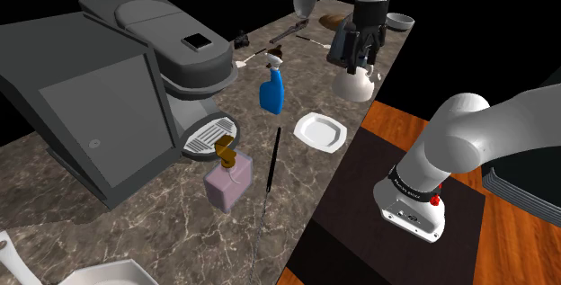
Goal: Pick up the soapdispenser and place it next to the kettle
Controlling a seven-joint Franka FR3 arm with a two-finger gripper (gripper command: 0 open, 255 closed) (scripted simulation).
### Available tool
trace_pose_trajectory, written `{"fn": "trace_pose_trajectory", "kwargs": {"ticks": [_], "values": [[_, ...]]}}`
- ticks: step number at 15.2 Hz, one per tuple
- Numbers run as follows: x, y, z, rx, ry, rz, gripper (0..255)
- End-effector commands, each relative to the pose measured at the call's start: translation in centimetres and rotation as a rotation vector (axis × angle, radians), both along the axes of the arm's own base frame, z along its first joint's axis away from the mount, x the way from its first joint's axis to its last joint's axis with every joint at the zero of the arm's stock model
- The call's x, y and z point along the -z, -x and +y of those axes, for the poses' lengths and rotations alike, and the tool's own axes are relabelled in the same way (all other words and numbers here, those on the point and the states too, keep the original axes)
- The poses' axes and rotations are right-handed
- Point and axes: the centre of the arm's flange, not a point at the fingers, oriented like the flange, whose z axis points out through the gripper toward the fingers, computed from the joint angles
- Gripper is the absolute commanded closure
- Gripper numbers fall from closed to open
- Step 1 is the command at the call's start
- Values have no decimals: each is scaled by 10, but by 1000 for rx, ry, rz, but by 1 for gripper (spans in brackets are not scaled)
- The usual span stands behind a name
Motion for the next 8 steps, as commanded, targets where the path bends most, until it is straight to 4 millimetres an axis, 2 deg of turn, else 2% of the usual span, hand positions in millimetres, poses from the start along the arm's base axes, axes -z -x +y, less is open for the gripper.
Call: {"fn": "trace_pose_trajectory", "kwargs": {"ticks": [1,8], "values": [[0,0,0,0,0,0,0],[21,-22,83,26,-10,-33,0]]}}
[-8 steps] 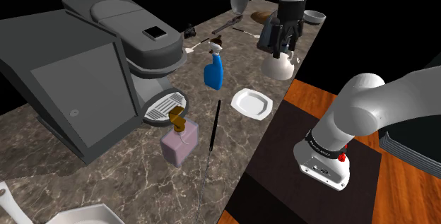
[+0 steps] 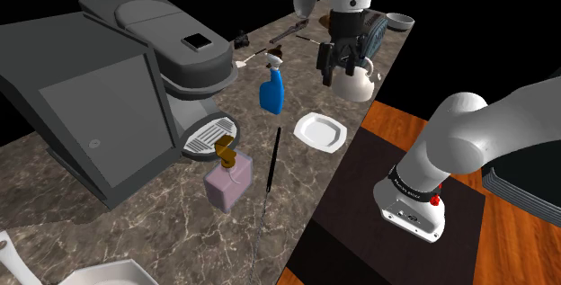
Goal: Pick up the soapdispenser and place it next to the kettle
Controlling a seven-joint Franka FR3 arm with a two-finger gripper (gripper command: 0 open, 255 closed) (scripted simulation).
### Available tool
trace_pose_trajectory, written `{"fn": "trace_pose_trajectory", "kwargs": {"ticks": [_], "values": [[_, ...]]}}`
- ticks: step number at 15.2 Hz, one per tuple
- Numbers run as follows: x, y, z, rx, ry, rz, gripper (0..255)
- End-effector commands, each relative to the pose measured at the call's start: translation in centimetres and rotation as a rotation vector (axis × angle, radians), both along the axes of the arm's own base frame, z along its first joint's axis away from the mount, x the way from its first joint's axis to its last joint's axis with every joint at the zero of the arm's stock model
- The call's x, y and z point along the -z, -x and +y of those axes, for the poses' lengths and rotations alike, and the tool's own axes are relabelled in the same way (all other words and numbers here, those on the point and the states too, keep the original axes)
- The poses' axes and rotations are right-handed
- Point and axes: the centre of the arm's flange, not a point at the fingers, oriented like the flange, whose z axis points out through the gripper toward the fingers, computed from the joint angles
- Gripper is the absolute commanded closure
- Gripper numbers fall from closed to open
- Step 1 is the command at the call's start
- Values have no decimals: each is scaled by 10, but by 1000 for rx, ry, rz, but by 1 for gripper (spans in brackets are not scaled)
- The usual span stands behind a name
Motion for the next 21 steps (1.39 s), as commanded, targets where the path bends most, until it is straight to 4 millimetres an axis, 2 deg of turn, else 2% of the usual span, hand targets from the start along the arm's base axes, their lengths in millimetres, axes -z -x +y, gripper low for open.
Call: {"fn": "trace_pose_trajectory", "kwargs": {"ticks": [1,21], "values": [[9,-5,24,9,-4,-10,0],[60,-83,259,83,-32,-104,0]]}}
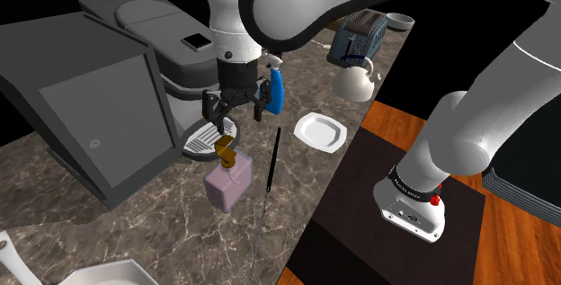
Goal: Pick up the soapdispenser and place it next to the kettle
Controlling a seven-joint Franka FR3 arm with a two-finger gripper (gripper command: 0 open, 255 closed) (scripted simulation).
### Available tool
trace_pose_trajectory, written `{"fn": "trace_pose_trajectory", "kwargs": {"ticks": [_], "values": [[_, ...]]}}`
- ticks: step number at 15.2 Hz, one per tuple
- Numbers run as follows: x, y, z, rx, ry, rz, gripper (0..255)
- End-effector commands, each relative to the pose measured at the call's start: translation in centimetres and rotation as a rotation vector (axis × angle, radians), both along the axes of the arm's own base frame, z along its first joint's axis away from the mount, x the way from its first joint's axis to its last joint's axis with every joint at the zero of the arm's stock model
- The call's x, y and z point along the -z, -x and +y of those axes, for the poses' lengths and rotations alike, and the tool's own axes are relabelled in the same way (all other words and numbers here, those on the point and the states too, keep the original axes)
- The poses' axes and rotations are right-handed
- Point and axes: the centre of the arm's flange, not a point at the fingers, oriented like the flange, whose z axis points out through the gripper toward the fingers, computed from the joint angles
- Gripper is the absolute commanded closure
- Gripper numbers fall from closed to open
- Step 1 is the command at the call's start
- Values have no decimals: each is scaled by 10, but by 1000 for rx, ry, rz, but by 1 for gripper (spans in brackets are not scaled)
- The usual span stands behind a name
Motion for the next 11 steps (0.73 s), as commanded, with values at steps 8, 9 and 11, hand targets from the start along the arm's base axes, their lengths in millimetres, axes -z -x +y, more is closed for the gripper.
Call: {"fn": "trace_pose_trajectory", "kwargs": {"ticks": [8,9,11], "values": [[32,-13,43,15,-6,-18,0],[37,-13,43,15,-6,-18,0],[46,-12,44,15,-6,-18,0]]}}
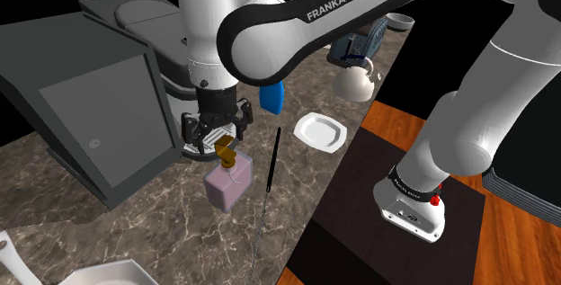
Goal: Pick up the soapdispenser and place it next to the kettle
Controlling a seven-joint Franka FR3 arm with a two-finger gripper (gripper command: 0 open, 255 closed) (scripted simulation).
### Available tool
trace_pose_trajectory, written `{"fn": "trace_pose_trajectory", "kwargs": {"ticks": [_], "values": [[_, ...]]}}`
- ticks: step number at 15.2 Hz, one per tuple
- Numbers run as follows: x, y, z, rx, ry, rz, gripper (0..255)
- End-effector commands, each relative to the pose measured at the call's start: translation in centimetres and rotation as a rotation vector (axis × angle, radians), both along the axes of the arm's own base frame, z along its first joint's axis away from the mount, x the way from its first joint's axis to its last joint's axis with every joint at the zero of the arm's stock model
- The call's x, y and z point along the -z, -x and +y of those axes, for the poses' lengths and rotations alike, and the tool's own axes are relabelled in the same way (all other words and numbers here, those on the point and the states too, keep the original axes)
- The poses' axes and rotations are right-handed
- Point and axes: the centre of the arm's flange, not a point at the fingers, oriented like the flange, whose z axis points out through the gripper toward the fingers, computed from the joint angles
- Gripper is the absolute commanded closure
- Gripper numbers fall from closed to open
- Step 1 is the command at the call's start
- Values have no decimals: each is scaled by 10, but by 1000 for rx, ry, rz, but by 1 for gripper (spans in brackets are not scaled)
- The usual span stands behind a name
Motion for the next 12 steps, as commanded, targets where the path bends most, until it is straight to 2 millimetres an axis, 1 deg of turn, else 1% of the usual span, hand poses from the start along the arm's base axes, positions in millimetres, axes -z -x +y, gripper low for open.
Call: {"fn": "trace_pose_trajectory", "kwargs": {"ticks": [1,7,8,12], "values": [[4,0,0,0,0,0,0],[4,0,0,0,0,0,0],[4,0,0,0,0,0,255],[4,0,0,0,0,0,255]]}}
